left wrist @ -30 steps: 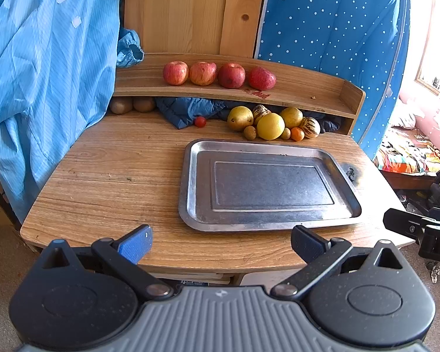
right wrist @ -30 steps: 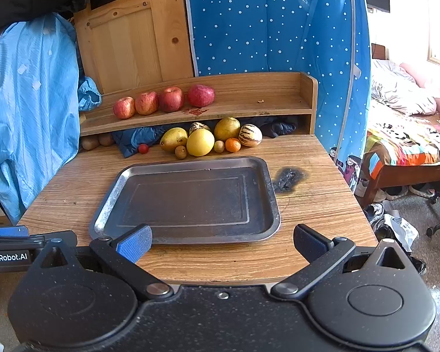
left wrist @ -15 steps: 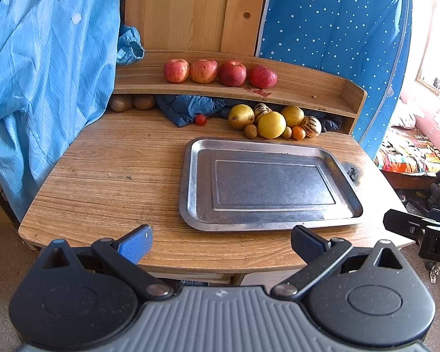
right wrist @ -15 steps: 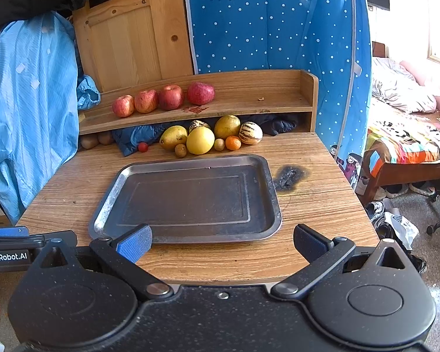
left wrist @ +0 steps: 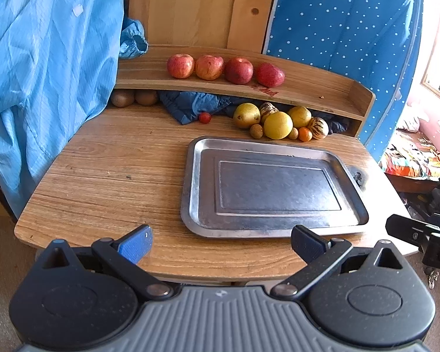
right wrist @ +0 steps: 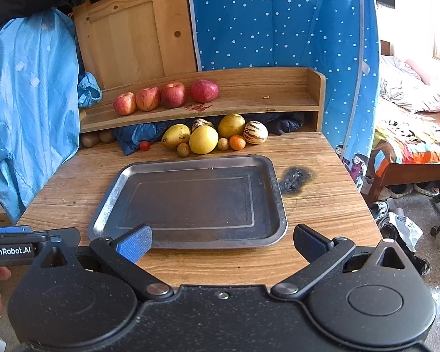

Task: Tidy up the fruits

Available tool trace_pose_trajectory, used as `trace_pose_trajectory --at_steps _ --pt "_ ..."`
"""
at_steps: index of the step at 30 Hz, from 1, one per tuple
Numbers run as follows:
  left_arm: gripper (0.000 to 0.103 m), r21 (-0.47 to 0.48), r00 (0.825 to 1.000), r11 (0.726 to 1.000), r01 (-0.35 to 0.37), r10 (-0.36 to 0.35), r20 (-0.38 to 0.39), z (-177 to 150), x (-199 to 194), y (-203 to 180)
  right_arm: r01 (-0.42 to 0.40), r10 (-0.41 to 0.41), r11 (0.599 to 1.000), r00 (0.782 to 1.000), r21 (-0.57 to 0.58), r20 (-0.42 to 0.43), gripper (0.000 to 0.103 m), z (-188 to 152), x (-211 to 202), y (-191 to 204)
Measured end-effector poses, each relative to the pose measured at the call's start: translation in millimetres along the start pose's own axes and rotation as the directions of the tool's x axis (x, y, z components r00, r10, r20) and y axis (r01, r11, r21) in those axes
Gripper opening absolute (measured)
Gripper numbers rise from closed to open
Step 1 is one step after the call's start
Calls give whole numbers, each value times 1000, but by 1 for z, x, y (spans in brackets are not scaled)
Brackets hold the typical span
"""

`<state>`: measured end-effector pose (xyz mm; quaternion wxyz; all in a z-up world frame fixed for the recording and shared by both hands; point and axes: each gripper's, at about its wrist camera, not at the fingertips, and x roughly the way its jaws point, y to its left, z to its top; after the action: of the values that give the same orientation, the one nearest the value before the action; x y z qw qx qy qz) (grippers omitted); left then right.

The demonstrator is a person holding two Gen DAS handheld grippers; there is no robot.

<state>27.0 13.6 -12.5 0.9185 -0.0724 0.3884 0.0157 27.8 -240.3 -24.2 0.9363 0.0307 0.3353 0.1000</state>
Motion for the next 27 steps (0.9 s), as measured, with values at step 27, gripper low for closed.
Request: trace_pose_trajectory --at_steps 27 --pt "102 -135 972 971 -196 174 -159 73 109 -41 -211 197 960 976 -185 -92 102 87 134 -46"
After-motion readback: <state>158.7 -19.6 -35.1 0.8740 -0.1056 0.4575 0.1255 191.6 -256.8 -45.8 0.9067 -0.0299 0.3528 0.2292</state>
